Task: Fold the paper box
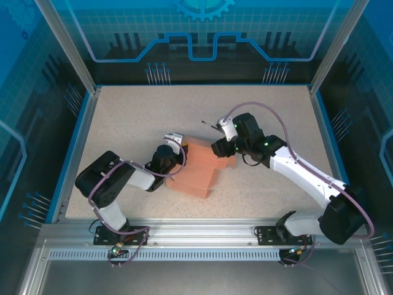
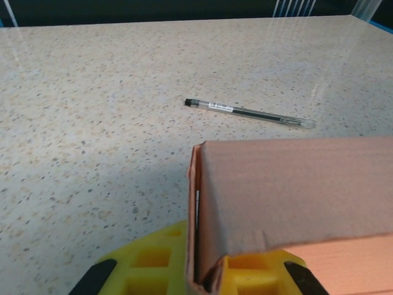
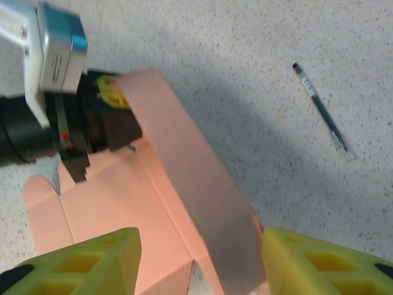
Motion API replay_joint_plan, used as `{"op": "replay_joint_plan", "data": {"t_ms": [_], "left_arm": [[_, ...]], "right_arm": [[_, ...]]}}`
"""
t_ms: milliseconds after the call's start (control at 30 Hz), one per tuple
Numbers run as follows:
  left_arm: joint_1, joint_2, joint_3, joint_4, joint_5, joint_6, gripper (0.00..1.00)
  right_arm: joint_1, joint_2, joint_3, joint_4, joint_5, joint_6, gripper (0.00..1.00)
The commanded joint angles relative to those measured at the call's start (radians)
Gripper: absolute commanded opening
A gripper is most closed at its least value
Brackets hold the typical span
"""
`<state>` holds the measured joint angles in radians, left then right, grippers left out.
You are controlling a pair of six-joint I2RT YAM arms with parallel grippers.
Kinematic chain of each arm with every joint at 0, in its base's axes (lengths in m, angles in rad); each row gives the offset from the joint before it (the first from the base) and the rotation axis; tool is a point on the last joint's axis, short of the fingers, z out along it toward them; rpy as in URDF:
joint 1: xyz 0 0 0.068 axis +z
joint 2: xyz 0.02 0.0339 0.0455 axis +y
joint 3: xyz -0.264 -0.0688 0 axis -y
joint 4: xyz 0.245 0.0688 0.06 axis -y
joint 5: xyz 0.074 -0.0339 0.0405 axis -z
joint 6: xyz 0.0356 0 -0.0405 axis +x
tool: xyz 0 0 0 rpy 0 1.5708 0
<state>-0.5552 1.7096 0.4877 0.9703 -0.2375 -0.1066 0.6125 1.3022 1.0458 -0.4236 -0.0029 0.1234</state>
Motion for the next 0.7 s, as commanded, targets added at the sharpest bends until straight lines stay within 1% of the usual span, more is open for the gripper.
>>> {"op": "replay_joint_plan", "data": {"t_ms": [0, 100, 233, 433, 600, 667], "left_arm": [[-0.008, -0.054, 0.039, -0.119, -0.057, -0.055, 0.00], [-0.009, -0.081, 0.054, -0.180, -0.063, -0.069, 0.00], [-0.012, -0.113, 0.074, -0.253, -0.069, -0.079, 0.00], [-0.019, -0.136, 0.095, -0.313, -0.078, -0.092, 0.00], [-0.026, -0.135, 0.120, -0.351, -0.089, -0.106, 0.00], [-0.028, -0.141, 0.131, -0.374, -0.094, -0.119, 0.00]], "right_arm": [[0.045, -0.009, -0.024, -0.060, 0.151, -0.005, 0.56], [0.071, 0.029, -0.008, -0.057, 0.231, -0.006, 0.54], [0.096, 0.097, 0.037, -0.070, 0.304, -0.025, 0.50], [0.115, 0.174, 0.056, -0.046, 0.368, -0.035, 0.45], [0.122, 0.211, 0.049, 0.033, 0.374, -0.003, 0.29], [0.125, 0.222, 0.038, 0.071, 0.367, 0.022, 0.25]]}}
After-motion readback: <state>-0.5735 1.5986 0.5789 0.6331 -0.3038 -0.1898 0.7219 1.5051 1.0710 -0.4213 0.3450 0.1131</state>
